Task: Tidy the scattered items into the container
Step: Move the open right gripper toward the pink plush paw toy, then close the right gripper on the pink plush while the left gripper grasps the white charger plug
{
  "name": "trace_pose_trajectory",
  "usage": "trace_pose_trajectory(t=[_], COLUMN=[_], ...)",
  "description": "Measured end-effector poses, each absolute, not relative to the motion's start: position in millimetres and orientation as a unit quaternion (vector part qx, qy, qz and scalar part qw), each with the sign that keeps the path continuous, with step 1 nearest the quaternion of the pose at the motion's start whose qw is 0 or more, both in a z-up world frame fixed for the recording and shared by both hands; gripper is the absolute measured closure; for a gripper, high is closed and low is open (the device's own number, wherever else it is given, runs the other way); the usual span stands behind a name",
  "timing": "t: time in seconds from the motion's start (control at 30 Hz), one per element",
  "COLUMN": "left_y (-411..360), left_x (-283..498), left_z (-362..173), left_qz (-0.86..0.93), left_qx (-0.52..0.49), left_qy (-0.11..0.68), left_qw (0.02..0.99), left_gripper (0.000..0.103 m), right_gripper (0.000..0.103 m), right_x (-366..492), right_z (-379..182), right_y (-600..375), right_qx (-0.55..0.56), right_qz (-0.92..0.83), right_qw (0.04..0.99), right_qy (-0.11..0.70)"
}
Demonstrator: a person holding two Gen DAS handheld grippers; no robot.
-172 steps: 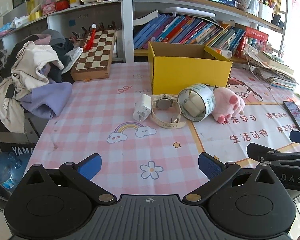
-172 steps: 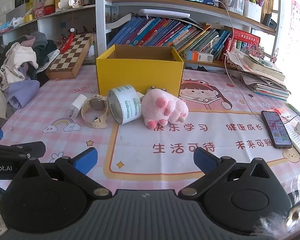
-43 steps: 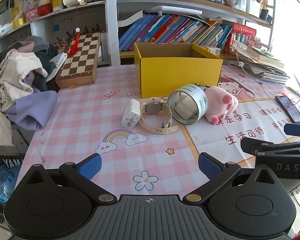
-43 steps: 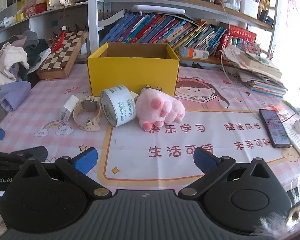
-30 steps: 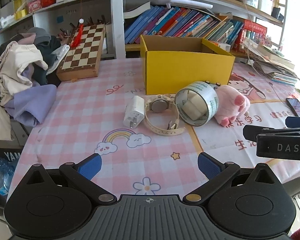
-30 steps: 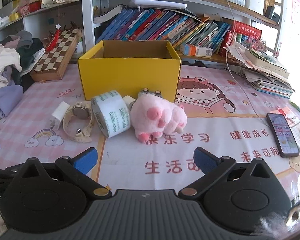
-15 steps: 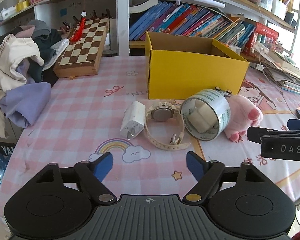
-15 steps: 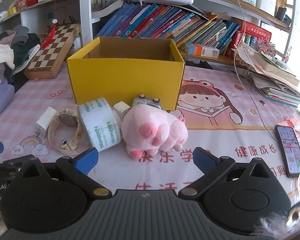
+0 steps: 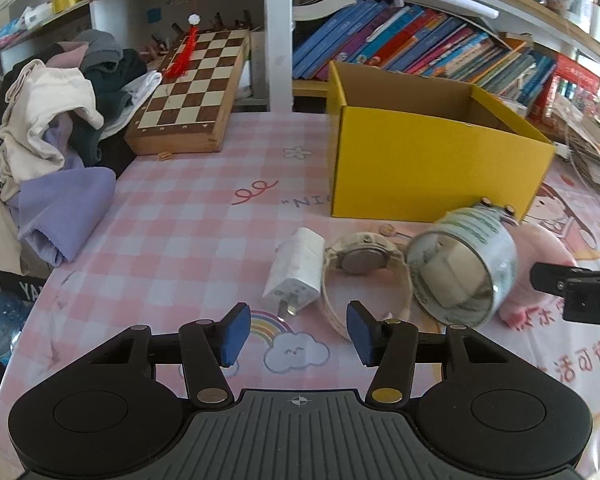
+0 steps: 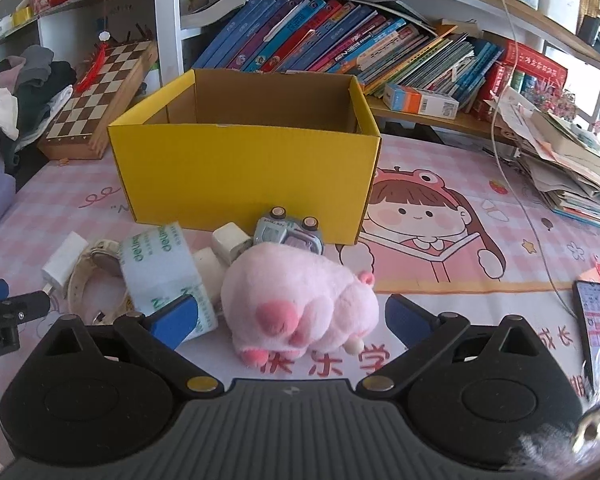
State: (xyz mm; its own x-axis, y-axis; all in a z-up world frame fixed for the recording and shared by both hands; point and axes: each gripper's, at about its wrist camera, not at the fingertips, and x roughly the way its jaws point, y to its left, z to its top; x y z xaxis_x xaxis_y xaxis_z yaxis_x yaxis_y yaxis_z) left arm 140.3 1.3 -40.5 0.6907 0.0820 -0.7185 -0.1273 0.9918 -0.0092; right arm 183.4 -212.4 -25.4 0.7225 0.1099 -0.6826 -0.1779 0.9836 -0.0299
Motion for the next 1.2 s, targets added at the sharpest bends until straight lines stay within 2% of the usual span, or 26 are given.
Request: trace_pose_trajectory(t=[0.5,0.8,0.97,1.2], left_y=[13,43,43,34], left_x=[183,187,190,196], left_z=[-56,-58,-64,-68], left_qz=[0.077,0.113,0.115,0.102], left_qx=[-0.052,-0.117,-0.114,-0.081], left_qy=[0.414,0.414,0.428,0.425], left_qw=[0.906,0.895,0.889,0.896], left_gripper=[0.054,0.055,0.059,0.059], right_gripper=[0.001,0.005,0.005,0.009], right_x=[225,236,240,243], right_z=[-38,-38,-40,-43], right_y=[-221,-224,-223,-224], right_qx=[-0.037,-0.028,-0.028,-0.025], right_qz=[0.092,0.097,0.104,0.114], right_qw=[0.913,0.911,0.908,0.904], right_qy=[0.395,0.400,0.405,0.411])
